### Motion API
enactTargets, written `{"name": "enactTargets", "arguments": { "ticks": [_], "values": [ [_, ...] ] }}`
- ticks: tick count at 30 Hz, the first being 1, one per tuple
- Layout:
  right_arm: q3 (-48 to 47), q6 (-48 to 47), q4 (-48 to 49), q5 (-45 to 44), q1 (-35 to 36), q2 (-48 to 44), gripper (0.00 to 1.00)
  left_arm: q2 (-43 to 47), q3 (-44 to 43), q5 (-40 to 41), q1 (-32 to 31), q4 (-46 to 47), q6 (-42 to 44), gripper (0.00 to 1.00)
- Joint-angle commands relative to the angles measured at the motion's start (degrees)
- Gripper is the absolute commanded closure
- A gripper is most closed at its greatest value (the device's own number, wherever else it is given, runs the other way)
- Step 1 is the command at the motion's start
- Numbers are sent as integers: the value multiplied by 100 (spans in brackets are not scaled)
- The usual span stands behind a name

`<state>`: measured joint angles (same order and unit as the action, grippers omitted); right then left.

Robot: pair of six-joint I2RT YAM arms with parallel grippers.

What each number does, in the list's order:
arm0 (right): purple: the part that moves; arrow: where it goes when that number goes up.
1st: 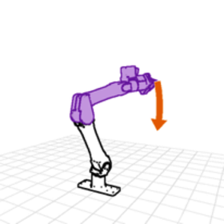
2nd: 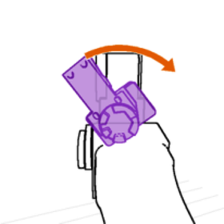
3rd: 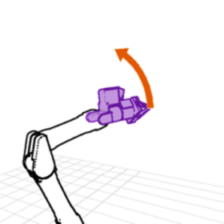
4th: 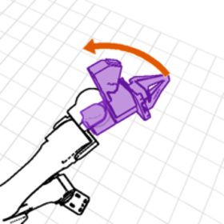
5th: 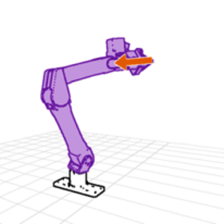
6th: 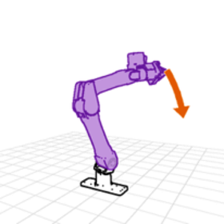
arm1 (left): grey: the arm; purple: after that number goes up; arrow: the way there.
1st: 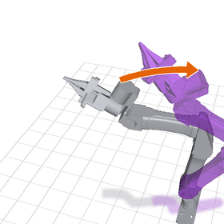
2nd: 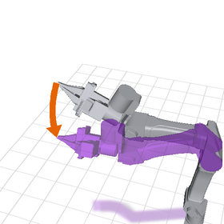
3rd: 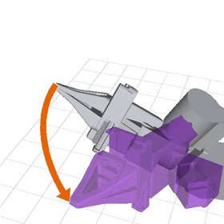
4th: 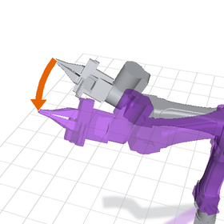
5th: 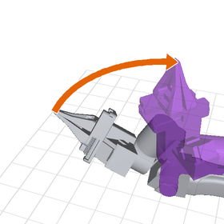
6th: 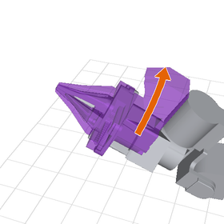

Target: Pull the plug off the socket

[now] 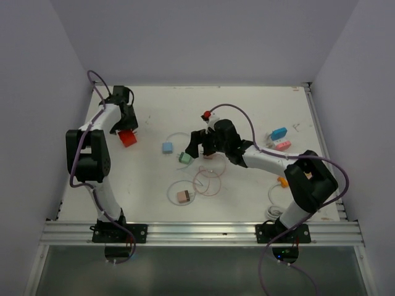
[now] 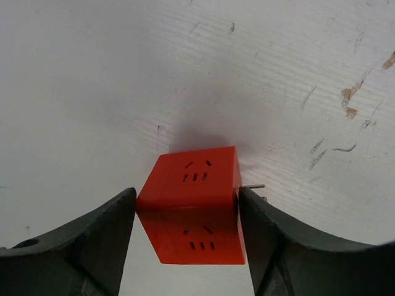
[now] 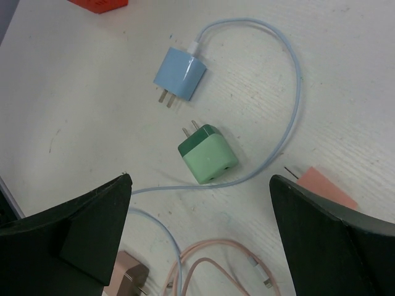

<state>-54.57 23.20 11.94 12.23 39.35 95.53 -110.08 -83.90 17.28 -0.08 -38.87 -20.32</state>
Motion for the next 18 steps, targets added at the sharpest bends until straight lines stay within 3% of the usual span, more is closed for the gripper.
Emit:
{"name": "enactTargets", "arguments": {
  "ticks": [1, 8, 14, 18],
  "values": [
    [-54, -237, -350, -484, 2, -490, 2, 232, -276, -155, 8, -6, 107, 25],
    [-151, -422, -1123, -1459, -15, -1088, 1, 715, -250, -259, 8, 11, 107, 7],
    [-291, -247, -2230, -3109, -226, -1580, 1, 1752, 162, -909, 8, 318, 115, 1],
    [-117, 140, -2829, -3700, -858, -1958, 1, 2892, 960, -1436, 8, 870, 98, 0]
  ]
}}
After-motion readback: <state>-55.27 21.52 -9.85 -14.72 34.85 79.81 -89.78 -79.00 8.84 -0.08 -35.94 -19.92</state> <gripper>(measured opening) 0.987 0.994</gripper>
